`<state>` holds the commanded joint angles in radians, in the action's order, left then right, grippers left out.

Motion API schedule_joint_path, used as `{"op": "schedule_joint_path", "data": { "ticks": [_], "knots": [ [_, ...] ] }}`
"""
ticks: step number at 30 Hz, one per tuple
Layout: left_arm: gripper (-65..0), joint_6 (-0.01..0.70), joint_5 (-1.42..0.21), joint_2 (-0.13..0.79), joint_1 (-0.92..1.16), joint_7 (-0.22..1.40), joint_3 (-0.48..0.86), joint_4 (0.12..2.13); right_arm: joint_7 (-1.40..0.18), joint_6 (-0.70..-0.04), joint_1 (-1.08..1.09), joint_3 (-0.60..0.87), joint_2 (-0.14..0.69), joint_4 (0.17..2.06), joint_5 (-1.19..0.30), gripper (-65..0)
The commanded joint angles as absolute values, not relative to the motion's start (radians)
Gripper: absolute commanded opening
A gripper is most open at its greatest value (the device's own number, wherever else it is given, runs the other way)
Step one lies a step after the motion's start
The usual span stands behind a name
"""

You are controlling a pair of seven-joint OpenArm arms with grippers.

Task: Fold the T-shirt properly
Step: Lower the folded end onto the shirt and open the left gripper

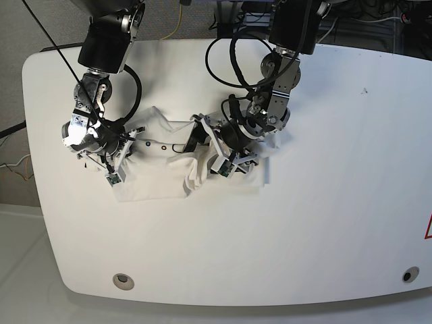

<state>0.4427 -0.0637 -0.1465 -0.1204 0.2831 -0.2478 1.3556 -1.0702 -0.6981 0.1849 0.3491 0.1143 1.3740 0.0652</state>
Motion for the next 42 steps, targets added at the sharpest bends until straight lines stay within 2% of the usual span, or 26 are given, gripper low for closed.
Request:
{"op": "schedule_joint_path", "data": {
  "ticks": [9,21,37,42],
  "knots": [
    [-19.2,0.443,-0.062,-0.11,-0.14,0.291,-0.291,1.442,-1.07,-0.698,0.183,0.349,0.114,1.374,0.065,-63.4],
    [-19.2,0.441,-0.064,-0.11,-0.153,0.381,-0.312,1.544,-1.07,-0.698,0.183,0.349,0.114,1.374,0.065,-63.4],
    [-19.3,0.441,-0.064,-0.105,-0.147,0.386,-0.312,1.552,-1.07,-0.698,0.183,0.349,0.114,1.374,0.067,-63.4],
    [-19.3,0.441,-0.065,-0.041,-0.142,0.418,-0.308,1.552,-1.07,-0.698,0.183,0.349,0.114,1.374,0.067,-63.4]
  ]
}}
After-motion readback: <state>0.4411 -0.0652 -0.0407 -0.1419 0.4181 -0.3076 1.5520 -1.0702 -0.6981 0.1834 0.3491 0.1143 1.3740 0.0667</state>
